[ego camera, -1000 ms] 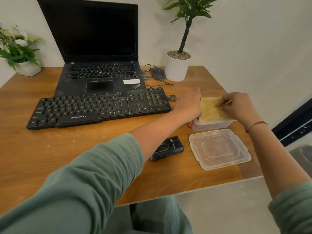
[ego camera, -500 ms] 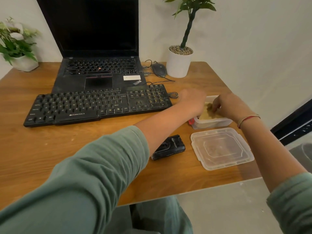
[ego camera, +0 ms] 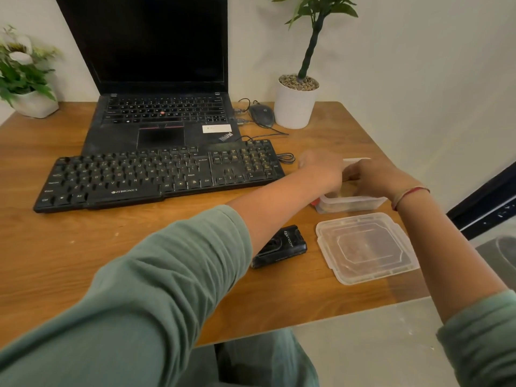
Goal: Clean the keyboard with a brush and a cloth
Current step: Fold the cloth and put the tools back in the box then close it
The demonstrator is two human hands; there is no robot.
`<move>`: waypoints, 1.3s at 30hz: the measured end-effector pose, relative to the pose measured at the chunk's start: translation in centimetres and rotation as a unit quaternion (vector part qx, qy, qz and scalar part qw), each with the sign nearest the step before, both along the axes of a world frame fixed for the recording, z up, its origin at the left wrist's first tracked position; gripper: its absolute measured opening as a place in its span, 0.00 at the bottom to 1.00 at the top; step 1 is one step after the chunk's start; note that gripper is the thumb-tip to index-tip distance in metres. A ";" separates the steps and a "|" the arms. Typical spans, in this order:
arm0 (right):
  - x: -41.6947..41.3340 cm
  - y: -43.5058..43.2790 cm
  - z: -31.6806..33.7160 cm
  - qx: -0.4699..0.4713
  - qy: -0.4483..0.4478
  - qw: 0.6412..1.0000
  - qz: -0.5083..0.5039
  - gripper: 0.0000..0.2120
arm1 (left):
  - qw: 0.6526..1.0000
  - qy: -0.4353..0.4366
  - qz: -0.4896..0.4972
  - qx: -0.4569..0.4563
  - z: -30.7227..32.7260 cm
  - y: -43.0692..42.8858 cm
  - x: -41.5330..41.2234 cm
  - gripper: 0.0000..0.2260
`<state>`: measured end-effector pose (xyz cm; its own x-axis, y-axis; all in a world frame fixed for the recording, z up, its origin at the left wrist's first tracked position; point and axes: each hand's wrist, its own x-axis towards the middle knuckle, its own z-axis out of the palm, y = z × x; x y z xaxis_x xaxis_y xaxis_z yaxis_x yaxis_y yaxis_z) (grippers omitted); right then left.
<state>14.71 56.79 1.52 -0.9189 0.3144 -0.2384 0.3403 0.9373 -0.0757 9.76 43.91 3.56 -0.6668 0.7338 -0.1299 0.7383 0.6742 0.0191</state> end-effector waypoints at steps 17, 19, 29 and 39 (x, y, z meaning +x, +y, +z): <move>6.8 -11.7 2.6 -0.204 0.038 0.952 0.224 0.21 | 0.926 -0.111 0.096 0.348 -3.0 -16.8 1.5 0.04; 6.1 -12.3 1.2 -0.134 -0.009 0.958 0.253 0.28 | 0.925 -0.123 0.090 0.348 -3.7 -18.5 2.6 0.05; 5.2 -13.1 -1.5 -0.139 0.008 0.952 0.274 0.28 | 0.980 -0.130 0.017 0.148 -6.1 -20.8 5.8 0.36; 5.8 -12.5 0.2 -0.221 0.109 0.944 0.220 0.31 | 0.935 -0.072 0.031 0.346 -5.8 -20.1 5.3 0.29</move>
<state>20.53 44.27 1.74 -0.9796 -0.1953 -0.0467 -0.1438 0.8447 -0.5155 15.03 23.81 -2.23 -0.7227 0.6359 0.2708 0.6549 0.5046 0.5626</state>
